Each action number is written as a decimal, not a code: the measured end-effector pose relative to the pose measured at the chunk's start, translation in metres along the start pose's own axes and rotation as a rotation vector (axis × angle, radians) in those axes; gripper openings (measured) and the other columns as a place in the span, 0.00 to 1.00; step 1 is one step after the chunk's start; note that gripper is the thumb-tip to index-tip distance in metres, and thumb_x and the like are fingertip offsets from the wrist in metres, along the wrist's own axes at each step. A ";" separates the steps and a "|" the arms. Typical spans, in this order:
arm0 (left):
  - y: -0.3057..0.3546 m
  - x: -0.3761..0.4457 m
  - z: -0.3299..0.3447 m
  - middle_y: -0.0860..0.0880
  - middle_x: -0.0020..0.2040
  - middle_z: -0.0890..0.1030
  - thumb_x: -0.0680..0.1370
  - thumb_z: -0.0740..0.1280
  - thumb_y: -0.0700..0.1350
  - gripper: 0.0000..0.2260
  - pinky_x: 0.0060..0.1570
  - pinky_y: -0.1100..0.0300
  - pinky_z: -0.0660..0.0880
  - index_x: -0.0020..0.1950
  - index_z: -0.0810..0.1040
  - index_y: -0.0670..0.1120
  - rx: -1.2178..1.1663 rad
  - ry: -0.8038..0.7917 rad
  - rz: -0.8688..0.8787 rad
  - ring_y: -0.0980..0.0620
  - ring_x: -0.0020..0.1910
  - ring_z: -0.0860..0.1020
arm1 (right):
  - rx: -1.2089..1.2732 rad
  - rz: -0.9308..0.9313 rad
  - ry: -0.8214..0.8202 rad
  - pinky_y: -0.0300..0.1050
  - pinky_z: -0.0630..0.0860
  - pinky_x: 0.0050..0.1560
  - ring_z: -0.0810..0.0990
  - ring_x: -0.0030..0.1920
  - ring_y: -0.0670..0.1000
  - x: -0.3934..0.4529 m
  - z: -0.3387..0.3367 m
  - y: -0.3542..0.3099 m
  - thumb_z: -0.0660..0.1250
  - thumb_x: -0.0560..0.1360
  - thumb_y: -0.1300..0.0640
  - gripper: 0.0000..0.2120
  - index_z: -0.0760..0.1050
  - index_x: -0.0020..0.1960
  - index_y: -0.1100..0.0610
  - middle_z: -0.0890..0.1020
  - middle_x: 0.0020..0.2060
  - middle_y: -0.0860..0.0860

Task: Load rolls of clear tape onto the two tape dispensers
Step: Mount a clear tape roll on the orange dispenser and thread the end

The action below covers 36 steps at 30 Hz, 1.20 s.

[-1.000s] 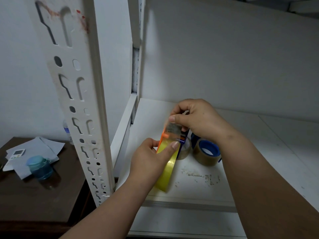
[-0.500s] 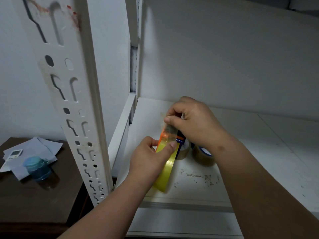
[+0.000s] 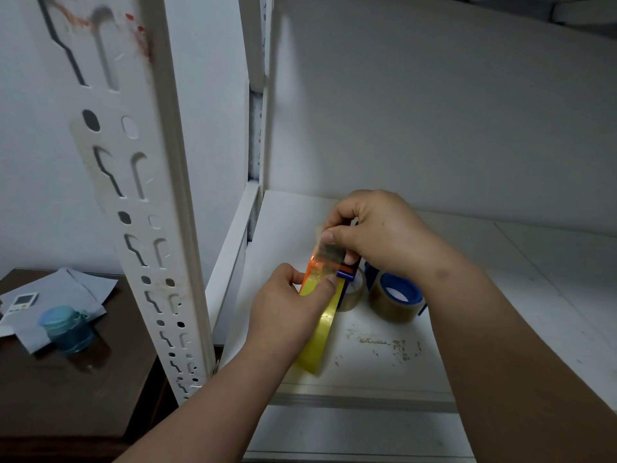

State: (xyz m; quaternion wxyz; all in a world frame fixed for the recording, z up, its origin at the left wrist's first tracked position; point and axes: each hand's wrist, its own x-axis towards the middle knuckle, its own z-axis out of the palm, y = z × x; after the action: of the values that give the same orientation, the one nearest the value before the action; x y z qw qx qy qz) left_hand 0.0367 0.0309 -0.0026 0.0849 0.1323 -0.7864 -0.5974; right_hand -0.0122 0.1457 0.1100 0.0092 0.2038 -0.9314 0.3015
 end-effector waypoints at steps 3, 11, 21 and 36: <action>0.001 0.001 0.002 0.51 0.32 0.73 0.70 0.72 0.60 0.19 0.32 0.58 0.67 0.39 0.70 0.47 -0.004 0.017 -0.018 0.51 0.31 0.72 | -0.013 -0.020 0.081 0.37 0.74 0.31 0.77 0.26 0.43 -0.001 0.001 0.009 0.71 0.73 0.57 0.06 0.79 0.38 0.51 0.77 0.39 0.47; 0.005 0.005 0.001 0.52 0.33 0.76 0.66 0.75 0.61 0.21 0.32 0.58 0.69 0.41 0.71 0.47 0.029 -0.014 -0.067 0.52 0.34 0.77 | 0.125 -0.030 0.178 0.37 0.74 0.35 0.76 0.29 0.41 -0.018 0.002 0.026 0.71 0.73 0.58 0.07 0.79 0.37 0.51 0.78 0.37 0.47; 0.006 0.004 -0.005 0.51 0.38 0.78 0.65 0.75 0.63 0.22 0.33 0.59 0.69 0.43 0.72 0.48 0.060 -0.055 -0.067 0.52 0.37 0.78 | 0.199 0.097 0.209 0.37 0.71 0.37 0.75 0.35 0.43 -0.030 0.002 0.026 0.69 0.75 0.56 0.04 0.79 0.41 0.53 0.79 0.35 0.45; -0.002 0.002 -0.006 0.52 0.36 0.77 0.70 0.72 0.60 0.17 0.32 0.60 0.67 0.41 0.71 0.50 0.036 -0.038 -0.022 0.53 0.35 0.76 | -0.004 0.052 0.276 0.44 0.72 0.37 0.76 0.35 0.46 -0.030 0.011 0.019 0.66 0.76 0.54 0.05 0.77 0.42 0.52 0.78 0.34 0.46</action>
State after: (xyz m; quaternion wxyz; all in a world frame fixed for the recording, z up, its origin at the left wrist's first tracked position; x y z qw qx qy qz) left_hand 0.0364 0.0239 -0.0026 0.0608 0.1312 -0.7970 -0.5864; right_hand 0.0095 0.1646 0.0867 0.1297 0.1364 -0.9269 0.3247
